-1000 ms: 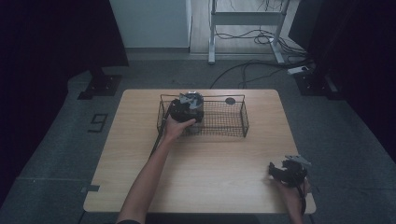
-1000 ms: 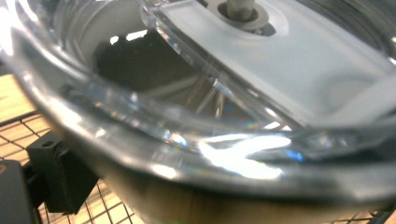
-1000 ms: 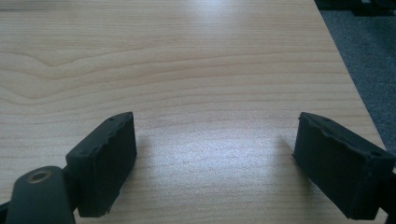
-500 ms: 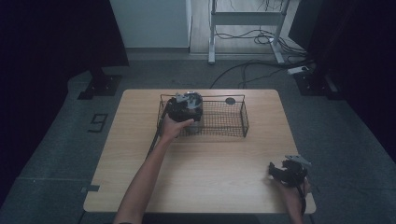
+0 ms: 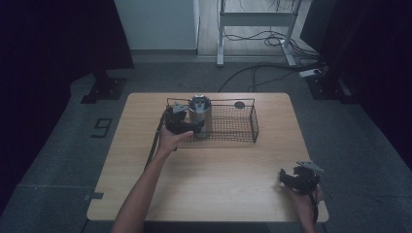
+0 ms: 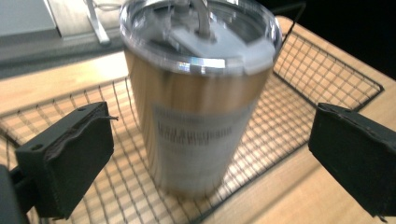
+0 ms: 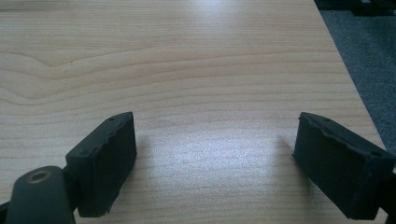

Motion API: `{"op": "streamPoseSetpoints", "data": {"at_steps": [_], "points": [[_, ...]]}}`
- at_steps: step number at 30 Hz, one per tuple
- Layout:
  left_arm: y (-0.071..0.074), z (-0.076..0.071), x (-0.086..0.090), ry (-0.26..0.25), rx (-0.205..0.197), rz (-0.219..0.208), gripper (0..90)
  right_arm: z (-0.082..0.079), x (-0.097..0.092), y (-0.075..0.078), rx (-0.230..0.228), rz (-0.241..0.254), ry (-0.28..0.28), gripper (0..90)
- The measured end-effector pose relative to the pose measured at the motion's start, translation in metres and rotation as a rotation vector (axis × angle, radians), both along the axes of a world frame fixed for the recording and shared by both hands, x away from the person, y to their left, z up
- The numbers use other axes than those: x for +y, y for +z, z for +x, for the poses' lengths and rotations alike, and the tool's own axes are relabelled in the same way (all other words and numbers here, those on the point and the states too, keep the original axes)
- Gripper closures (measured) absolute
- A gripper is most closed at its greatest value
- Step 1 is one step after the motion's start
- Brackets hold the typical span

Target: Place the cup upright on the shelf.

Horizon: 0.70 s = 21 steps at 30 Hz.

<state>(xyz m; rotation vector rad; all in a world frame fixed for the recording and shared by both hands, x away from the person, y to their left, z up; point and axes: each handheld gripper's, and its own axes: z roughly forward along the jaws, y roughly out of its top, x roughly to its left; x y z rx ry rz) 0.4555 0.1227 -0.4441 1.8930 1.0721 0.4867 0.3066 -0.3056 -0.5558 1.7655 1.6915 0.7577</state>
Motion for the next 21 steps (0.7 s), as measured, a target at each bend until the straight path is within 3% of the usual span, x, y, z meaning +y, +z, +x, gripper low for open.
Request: {"op": "streamPoseSetpoints", "data": {"at_steps": [7, 12, 18, 21], "points": [[-0.001, -0.032, 0.011, -0.027, -0.006, 0.023, 2.9, 0.0, 0.0, 0.0, -0.002, 0.001, 0.0, 12.9], [-0.001, -0.053, 0.018, -0.052, -0.007, -0.005, 3.9, 0.0, 0.0, 0.0, 0.001, 0.001, -0.001, 12.9], [-0.001, -0.08, 0.025, -0.084, 0.004, 0.003, 4.1, 0.0, 0.0, 0.0, 0.0, 0.003, -0.001, 13.0], [-0.003, -0.093, 0.033, -0.089, 0.0, -0.017, 5.0, 0.0, 0.0, 0.0, 0.0, 0.003, -0.001, 12.9]]}}
